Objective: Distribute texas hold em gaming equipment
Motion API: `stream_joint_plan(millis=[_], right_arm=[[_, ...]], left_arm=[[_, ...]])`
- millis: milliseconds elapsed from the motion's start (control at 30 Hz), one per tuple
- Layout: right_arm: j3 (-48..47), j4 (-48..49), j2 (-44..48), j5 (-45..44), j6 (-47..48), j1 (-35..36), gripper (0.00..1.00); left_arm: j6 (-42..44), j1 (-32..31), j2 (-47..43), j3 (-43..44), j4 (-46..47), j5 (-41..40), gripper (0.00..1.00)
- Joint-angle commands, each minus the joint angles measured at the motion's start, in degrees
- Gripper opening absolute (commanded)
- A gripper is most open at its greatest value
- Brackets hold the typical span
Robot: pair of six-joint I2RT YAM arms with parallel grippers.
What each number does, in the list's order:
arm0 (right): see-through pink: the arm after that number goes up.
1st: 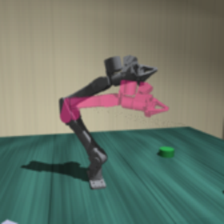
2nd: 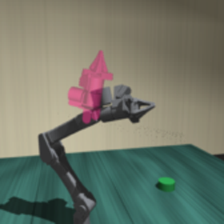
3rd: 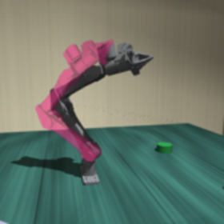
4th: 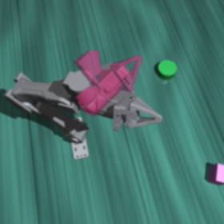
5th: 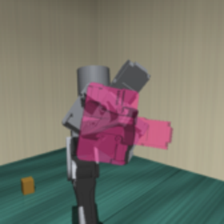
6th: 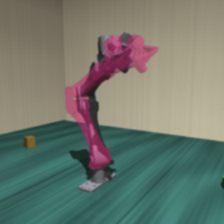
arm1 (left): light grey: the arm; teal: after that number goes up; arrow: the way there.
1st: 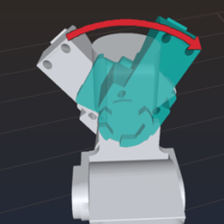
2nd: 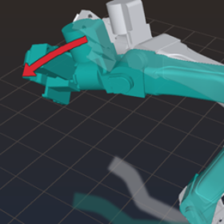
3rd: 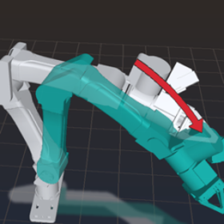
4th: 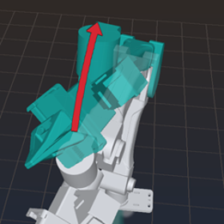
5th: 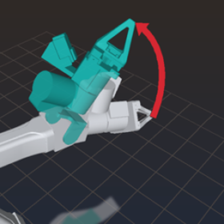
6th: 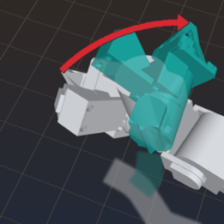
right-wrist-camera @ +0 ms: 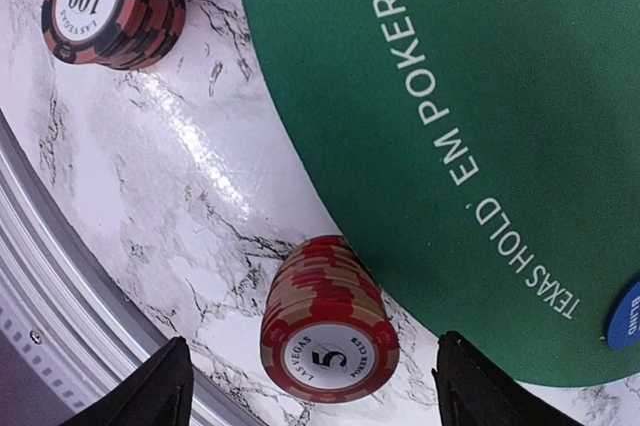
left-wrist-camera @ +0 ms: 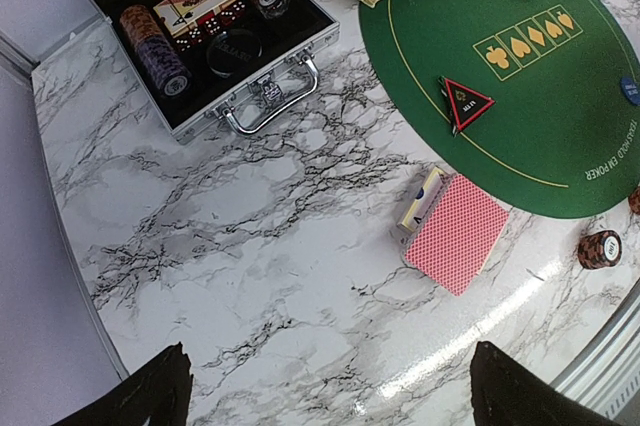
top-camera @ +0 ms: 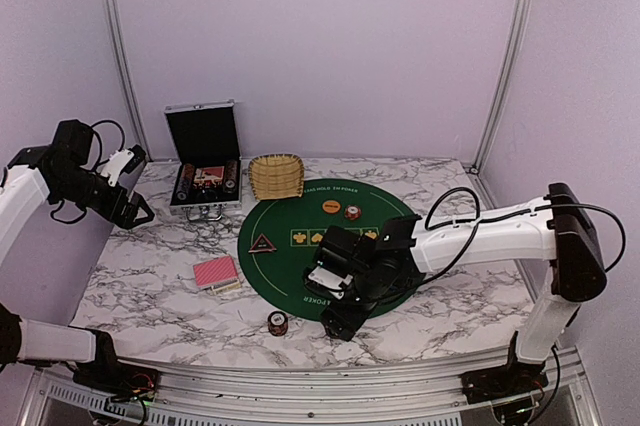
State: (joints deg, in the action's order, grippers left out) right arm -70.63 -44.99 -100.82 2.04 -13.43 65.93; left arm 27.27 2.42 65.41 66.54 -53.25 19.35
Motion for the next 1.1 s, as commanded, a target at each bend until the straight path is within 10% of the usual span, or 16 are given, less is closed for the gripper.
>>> stream_joint_plan(millis=[0,1067], right_arm=[[0.21,1.73,-1.17,-0.85,0.07,0.12,0.8],[-0.32,1.82,-0.79,-1.73,0.07,0.16,0.31]], left_arm=[[-0.22,-0.06,-1.16,1.4,-1.94,-0.28,0.99],[-0.29,-0.07,-1.33,1.48,-2.12,-0.58,0.99]])
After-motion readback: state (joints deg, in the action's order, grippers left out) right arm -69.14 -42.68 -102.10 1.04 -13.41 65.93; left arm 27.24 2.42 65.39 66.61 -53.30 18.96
